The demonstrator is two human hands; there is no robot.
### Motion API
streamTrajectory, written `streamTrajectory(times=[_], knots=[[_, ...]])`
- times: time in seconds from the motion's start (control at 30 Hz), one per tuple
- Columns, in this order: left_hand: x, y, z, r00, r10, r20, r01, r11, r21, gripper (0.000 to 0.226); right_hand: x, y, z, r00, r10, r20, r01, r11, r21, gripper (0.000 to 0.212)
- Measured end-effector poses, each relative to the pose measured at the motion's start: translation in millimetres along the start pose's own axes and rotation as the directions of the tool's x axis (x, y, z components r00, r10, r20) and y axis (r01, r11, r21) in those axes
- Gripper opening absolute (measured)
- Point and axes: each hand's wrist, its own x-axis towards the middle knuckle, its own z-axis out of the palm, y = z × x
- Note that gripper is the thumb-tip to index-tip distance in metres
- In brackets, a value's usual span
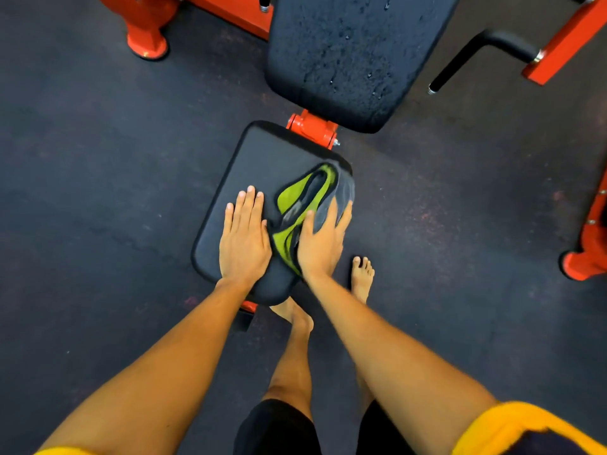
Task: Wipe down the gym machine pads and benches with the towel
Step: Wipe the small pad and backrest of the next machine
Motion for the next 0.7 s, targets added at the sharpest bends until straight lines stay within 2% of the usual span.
streamTrajectory(times=[0.13, 0.2, 0.43, 0.57, 0.7], knots=[[-2, 0, 1, 1.000, 0.009, 0.012, -0.009, 1.000, 0.018, 0.054, -25, 15, -2, 0.994, -0.049, 0.094, 0.049, 0.999, 0.003, 0.060], [-1, 2, 0, 1.000, -0.017, 0.006, 0.017, 1.000, -0.001, 0.054, 3, 11, -11, 0.991, -0.055, 0.123, 0.058, 0.998, -0.024, 0.059], [1, 10, 0, 0.996, -0.085, -0.002, 0.084, 0.996, -0.031, 0.053, 126, -45, -36, 0.967, 0.097, 0.234, -0.060, 0.985, -0.160, 0.048], [2, 28, -3, 0.980, -0.198, -0.010, 0.195, 0.972, -0.129, 0.051, 133, -40, -57, 0.942, -0.019, 0.336, 0.098, 0.970, -0.220, 0.046], [2, 52, -11, 0.931, -0.365, 0.024, 0.357, 0.889, -0.287, 0.051, 125, -28, -86, 0.914, -0.155, 0.375, 0.258, 0.935, -0.244, 0.046]])
